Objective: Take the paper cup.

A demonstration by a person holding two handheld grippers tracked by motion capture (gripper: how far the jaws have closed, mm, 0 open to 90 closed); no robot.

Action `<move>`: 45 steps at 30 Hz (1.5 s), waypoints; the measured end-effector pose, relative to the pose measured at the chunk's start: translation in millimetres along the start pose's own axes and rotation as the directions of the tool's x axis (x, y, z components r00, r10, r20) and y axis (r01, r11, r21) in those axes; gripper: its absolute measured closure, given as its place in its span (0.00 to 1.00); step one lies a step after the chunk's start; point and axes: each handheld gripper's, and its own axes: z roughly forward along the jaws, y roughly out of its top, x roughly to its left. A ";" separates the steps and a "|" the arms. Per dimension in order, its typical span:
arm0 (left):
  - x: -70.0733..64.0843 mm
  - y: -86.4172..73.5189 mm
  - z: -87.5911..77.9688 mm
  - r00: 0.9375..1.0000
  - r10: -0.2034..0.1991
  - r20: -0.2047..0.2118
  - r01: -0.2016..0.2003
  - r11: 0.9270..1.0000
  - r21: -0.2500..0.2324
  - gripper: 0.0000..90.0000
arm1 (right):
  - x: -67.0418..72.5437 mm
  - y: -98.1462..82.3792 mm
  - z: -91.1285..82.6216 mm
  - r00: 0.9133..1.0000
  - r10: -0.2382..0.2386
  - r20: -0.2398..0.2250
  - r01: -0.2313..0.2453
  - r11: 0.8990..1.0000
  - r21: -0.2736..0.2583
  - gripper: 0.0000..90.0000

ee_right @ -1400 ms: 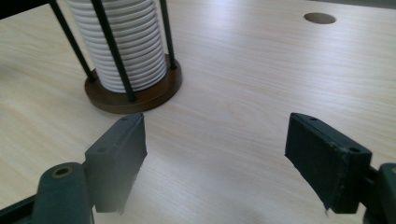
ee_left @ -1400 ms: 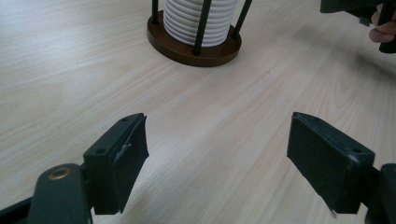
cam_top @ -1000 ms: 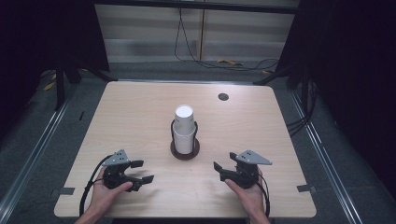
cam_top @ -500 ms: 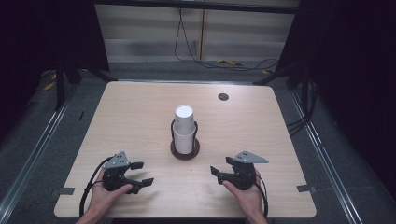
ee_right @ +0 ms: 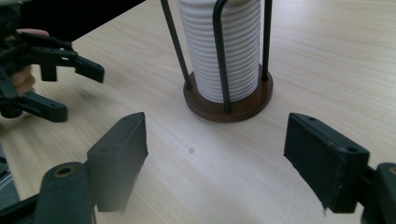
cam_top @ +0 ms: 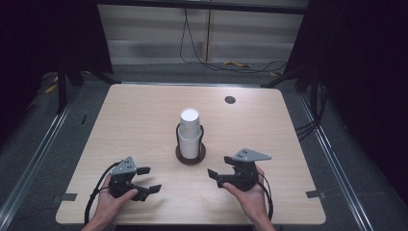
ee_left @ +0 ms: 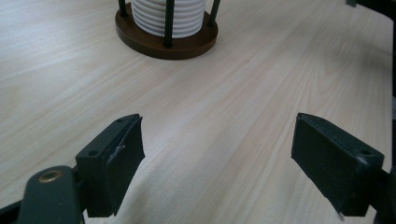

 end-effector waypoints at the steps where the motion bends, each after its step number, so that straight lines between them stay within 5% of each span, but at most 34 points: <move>1: 0.0 0.0 0.0 1.000 0.000 0.000 0.000 1.000 0.000 0.19 | -0.6 3.3 -1.2 1.000 0.004 -0.001 -0.004 1.000 -0.007 0.22; 8: -4.9 1.5 5.1 1.000 0.014 0.017 -0.014 1.000 0.011 0.19 | -0.5 22.5 3.3 1.000 -0.014 -0.008 0.014 1.000 -0.022 0.21; 15: -3.0 -0.2 -8.6 1.000 0.018 -0.019 -0.018 1.000 -0.015 0.19 | -2.0 40.4 11.5 0.998 -0.052 -0.037 0.050 0.997 -0.056 0.20; 25: 0.9 -1.8 -12.0 1.000 0.007 -0.019 -0.008 1.000 -0.016 0.19 | -9.7 60.0 22.9 0.997 -0.032 -0.071 0.026 0.996 -0.087 0.19; 33: -0.2 -2.3 -9.6 1.000 0.006 -0.002 -0.006 1.000 -0.003 0.20 | -6.7 77.6 30.7 0.996 -0.060 -0.072 0.053 0.994 -0.096 0.20; 36: -0.2 -2.0 -9.5 1.000 0.012 -0.002 -0.012 1.000 -0.001 0.20 | -6.2 83.9 35.3 0.992 -0.045 -0.115 0.033 0.994 -0.104 0.20; 45: 0.5 -2.3 -10.6 1.000 0.004 -0.008 -0.004 1.000 -0.010 0.20 | -5.0 101.7 44.8 0.995 -0.069 -0.073 0.061 0.992 -0.110 0.20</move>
